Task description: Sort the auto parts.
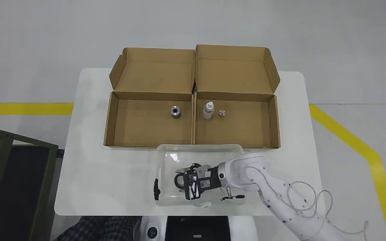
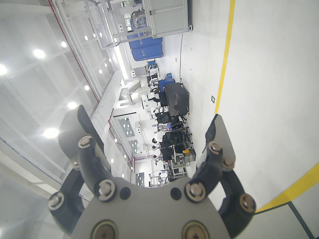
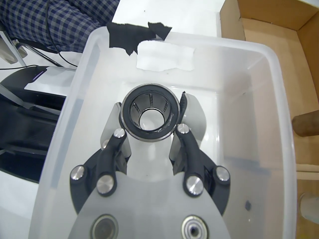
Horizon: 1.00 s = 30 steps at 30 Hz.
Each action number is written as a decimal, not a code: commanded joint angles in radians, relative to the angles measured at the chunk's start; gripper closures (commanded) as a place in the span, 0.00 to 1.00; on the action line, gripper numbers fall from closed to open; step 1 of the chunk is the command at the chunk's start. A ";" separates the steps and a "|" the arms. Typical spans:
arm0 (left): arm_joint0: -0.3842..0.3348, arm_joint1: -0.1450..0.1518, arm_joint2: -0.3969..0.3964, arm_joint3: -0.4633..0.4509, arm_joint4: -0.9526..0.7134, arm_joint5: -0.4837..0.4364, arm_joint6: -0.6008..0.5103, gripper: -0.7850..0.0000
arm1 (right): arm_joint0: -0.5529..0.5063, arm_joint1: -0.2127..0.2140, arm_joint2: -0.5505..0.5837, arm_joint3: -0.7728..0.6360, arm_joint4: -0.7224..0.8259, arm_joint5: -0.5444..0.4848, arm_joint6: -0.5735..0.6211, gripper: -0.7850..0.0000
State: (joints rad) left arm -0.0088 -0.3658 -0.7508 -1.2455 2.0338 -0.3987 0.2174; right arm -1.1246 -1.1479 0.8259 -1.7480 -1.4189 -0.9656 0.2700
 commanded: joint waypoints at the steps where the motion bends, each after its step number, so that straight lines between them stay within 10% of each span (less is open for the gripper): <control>1: 0.000 0.000 0.000 0.000 0.000 0.000 0.000 0.00 | -0.002 0.002 0.007 -0.012 0.002 -0.003 -0.007 1.00; 30: 0.000 0.000 0.000 0.000 0.000 0.000 0.000 0.00 | -0.045 0.039 0.177 -0.191 0.098 0.044 -0.115 1.00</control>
State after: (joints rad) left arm -0.0088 -0.3658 -0.7508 -1.2455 2.0338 -0.3987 0.2174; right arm -1.1694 -1.1094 0.9978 -1.9369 -1.3230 -0.9244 0.1604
